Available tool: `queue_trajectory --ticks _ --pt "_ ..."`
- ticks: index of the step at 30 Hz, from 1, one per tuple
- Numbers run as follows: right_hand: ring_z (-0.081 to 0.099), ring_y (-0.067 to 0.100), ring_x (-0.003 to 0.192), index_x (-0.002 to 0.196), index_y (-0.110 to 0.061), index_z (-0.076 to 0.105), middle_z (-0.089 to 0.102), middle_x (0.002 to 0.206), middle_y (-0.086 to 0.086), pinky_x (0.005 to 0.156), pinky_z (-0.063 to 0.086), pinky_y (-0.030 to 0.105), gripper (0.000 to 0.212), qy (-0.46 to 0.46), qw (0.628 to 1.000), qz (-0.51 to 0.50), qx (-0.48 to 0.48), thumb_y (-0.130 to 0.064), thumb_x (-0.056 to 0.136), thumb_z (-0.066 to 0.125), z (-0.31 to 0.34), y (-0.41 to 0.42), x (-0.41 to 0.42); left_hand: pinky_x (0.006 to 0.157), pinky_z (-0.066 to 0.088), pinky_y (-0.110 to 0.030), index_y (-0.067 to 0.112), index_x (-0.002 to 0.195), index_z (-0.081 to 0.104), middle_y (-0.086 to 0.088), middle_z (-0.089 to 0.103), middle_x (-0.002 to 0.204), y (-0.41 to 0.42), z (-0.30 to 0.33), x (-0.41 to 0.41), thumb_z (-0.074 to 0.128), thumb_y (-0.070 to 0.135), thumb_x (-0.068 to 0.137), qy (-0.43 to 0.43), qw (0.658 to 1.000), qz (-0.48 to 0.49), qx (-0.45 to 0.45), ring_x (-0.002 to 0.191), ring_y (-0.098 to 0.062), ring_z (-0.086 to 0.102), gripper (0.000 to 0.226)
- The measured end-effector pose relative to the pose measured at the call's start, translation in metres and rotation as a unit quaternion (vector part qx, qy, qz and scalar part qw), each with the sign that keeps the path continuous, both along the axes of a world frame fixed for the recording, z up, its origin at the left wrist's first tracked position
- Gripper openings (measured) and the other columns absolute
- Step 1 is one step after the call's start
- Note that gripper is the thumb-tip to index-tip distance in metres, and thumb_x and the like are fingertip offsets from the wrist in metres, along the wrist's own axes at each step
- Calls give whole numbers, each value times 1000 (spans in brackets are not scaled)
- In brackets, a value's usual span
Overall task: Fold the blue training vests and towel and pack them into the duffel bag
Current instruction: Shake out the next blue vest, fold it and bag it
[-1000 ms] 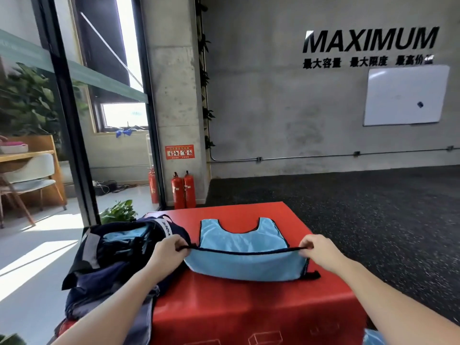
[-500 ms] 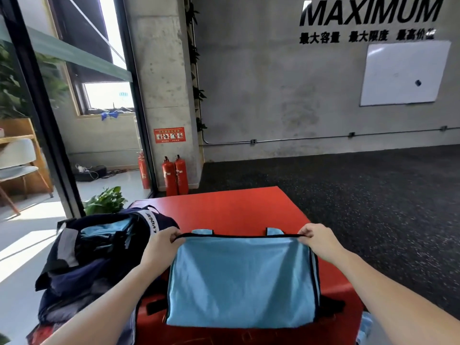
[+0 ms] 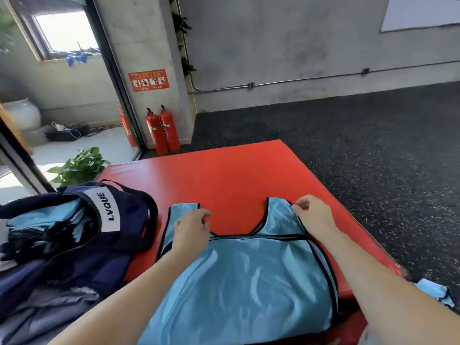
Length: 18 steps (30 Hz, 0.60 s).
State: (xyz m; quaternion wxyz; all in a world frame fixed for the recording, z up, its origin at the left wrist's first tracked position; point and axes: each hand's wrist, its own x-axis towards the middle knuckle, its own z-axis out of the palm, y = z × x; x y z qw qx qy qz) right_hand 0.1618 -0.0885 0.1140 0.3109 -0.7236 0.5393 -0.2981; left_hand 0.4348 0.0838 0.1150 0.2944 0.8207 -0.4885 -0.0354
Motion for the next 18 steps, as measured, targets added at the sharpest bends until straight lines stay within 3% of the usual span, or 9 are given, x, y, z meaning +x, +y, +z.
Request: queue_trajectory --ticks 4,10,14,18 --pt "60 15 94 110 -22 62 65 100 -5 84 46 29 19 28 999 12 24 -31 94 69 -9 -25 14 95 50 -40 27 113 68 10 70 103 -60 -10 -42 59 15 91 62 995 -80 -18 95 -12 64 27" --pt "63 22 103 114 -25 64 69 110 -3 92 52 39 21 94 995 4 43 -30 94 66 -14 -55 26 85 51 -31 22 118 63 6 65 94 -134 -12 -81 61 26 95 125 985 -122 7 90 -16 62 24" --pt "65 26 104 114 -25 68 70 111 2 89 54 41 21 153 987 21 46 -31 95 63 -15 -64 35 74 49 -27 23 114 66 8 65 83 -163 -15 -88 62 25 94 100 984 -145 20 80 -14 61 21" --pt "65 25 99 104 -19 72 72 105 3 84 51 33 20 82 994 15 76 -17 95 54 -12 -69 41 75 47 -16 21 102 74 10 70 88 -176 -21 -94 60 10 92 126 984 -126 -15 84 -8 63 20"
